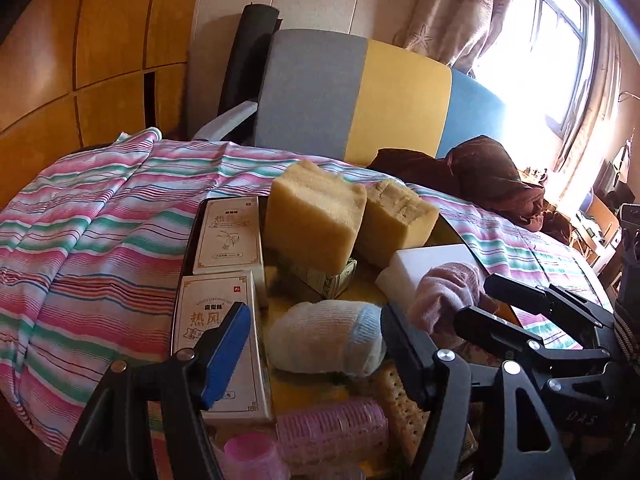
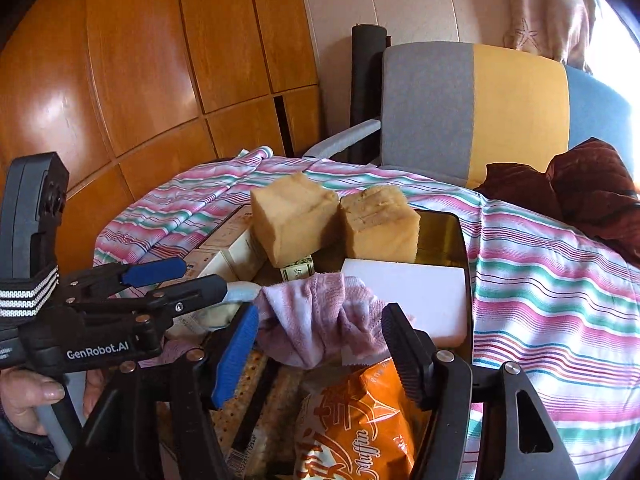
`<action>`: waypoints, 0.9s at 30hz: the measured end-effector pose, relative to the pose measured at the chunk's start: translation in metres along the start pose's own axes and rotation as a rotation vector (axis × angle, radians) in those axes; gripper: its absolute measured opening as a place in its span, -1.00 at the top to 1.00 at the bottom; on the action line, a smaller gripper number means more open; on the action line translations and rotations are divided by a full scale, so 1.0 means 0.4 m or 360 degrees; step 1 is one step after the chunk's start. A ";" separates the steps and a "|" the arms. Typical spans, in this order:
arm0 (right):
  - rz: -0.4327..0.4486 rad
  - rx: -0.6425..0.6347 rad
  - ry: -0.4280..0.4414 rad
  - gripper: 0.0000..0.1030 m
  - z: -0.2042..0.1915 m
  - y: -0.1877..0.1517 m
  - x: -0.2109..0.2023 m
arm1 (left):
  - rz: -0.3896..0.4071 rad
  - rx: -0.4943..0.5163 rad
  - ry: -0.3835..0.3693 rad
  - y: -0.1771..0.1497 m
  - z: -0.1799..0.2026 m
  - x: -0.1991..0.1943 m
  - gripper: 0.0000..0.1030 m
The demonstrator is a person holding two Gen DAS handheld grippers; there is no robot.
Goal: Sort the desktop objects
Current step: 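Carry both socks into the gold tray and open both tools, then withdraw both open tools from the filled gold tray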
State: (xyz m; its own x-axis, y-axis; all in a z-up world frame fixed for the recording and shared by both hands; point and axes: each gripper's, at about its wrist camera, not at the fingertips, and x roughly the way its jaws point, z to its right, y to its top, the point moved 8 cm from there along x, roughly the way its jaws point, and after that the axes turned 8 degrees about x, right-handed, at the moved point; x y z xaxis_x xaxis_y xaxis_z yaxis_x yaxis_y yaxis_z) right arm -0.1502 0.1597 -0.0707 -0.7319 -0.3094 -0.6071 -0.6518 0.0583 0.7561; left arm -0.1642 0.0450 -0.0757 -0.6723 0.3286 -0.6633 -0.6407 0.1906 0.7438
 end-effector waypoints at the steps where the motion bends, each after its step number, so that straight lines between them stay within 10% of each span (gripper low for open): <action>1: 0.0007 0.0006 0.0005 -0.27 0.000 0.000 -0.004 | 0.0003 -0.0004 0.0000 -0.003 0.000 -0.005 -0.34; 27: 0.0193 -0.0005 -0.0331 -0.74 -0.044 -0.043 -0.174 | -0.0006 -0.0053 0.0467 -0.097 -0.007 -0.229 -0.35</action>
State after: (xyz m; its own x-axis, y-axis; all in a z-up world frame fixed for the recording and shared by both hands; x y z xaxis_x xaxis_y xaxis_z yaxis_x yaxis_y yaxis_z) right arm -0.0845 0.1636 -0.0371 -0.8300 -0.0979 -0.5490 -0.5565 0.0801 0.8270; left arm -0.0788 0.0049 -0.0443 -0.7453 0.0458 -0.6652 -0.6519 0.1594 0.7413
